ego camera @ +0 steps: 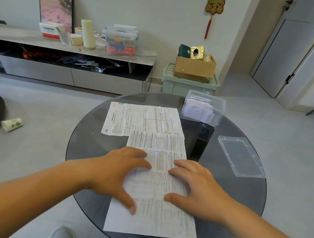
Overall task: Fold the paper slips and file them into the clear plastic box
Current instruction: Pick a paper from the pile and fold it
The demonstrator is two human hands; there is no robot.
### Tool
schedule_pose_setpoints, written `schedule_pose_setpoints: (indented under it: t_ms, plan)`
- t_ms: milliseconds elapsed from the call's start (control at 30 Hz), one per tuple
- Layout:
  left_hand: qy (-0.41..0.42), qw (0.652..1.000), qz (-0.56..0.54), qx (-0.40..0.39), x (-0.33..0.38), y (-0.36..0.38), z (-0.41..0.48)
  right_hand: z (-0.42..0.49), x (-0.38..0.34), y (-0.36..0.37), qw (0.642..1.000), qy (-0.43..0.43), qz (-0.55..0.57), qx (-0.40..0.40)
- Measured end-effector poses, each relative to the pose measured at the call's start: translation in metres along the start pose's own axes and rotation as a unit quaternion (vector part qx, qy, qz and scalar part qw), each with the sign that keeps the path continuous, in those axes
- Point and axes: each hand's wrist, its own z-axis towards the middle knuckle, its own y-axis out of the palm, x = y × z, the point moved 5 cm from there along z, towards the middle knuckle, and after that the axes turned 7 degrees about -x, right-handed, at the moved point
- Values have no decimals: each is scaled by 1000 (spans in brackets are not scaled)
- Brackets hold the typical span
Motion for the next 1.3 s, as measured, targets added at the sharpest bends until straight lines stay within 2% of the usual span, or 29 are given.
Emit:
schedule_pose_setpoints:
  t_ms: [67, 133, 233, 333, 467, 600, 733, 833, 867, 933, 1033, 1133, 1167, 1233, 1300]
  plan:
    - [-2, 999, 11, -50, -6, 12, -6, -3, 6, -1, 1000, 2, 9, 2]
    - [12, 998, 21, -51, -9, 18, -6, -3, 12, 1, 1000, 7, 24, 0]
    - [32, 999, 22, 0, -11, 17, 0, -3, 16, 1, 999, 4, 48, -8]
    - [53, 997, -13, 63, -12, 11, 5, -4, 16, -6, 990, 1, 138, -15]
    - [46, 979, -156, 123, -23, -1, 10, -7, 15, -19, 960, -28, 277, 6]
    - [15, 933, -336, 127, -31, -8, 11, -9, 13, -34, 925, -49, 370, 72]
    - [-32, 889, -428, 159, -32, -16, 21, 4, 10, -38, 894, -38, 429, 123]
    - [-97, 883, -411, 203, -38, -24, 28, 13, 9, -41, 896, -22, 398, 197]
    - [-115, 885, -402, 205, -40, -25, 29, 14, 9, -40, 902, -26, 384, 198]
    - [-128, 891, -388, 199, -45, -25, 32, 18, 10, -32, 930, -36, 335, 150]
    - [-119, 877, -425, 190, -49, -27, 32, 23, 18, -20, 975, 0, 201, 94]
    - [-72, 852, -489, 176, -46, -34, 28, 32, 22, -23, 980, 17, 162, 112]
    - [-49, 853, -491, 168, -45, -34, 27, 35, 22, -26, 980, 21, 159, 118]
    - [-29, 888, -433, 150, -44, -33, 26, 41, 22, -31, 979, 28, 164, 120]
    - [-53, 925, -341, 158, -45, -30, 28, 46, 20, -34, 976, 39, 178, 119]
